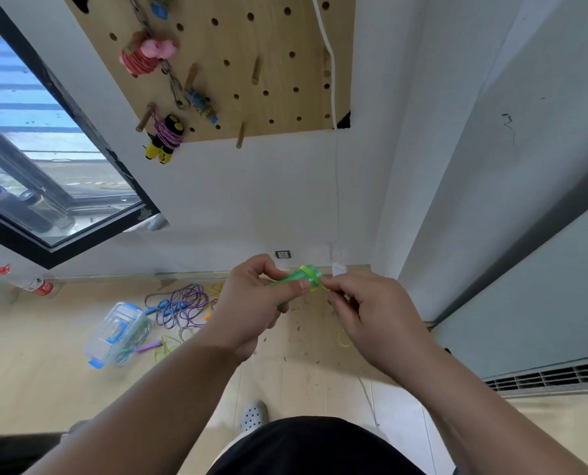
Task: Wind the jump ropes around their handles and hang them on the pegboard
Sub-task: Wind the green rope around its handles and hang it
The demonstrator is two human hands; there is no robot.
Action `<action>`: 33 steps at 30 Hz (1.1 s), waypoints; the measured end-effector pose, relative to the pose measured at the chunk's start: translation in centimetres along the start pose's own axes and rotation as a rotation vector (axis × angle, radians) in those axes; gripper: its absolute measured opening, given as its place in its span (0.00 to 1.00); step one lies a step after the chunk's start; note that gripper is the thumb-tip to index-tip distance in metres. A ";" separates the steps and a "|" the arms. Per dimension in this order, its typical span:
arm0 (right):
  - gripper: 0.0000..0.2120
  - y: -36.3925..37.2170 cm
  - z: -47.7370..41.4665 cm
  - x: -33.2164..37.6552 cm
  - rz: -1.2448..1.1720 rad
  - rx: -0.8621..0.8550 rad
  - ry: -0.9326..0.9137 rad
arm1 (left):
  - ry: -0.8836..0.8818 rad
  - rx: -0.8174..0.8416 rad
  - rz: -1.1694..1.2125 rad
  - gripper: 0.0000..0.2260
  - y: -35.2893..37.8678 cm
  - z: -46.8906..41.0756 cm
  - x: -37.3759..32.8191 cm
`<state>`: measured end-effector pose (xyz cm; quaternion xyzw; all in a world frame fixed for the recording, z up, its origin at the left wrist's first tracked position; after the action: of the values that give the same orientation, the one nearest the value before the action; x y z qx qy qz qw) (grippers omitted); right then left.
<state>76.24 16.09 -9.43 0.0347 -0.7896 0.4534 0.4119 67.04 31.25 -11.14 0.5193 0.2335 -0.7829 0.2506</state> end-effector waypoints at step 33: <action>0.08 0.6 -1.0 0.7 -0.029 0.162 0.083 | 0.042 0.017 -0.256 0.18 -0.1 0.1 0.1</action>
<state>76.18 17.43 -9.14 0.0607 -0.7320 0.5110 0.4466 66.84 31.25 -11.23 0.5037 0.2964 -0.7994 0.1391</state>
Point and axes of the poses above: each hand's wrist, its own z-axis away from the middle knuckle, its own y-axis out of the palm, x = y × z, the point moved 7 cm from there along -z, towards the middle knuckle
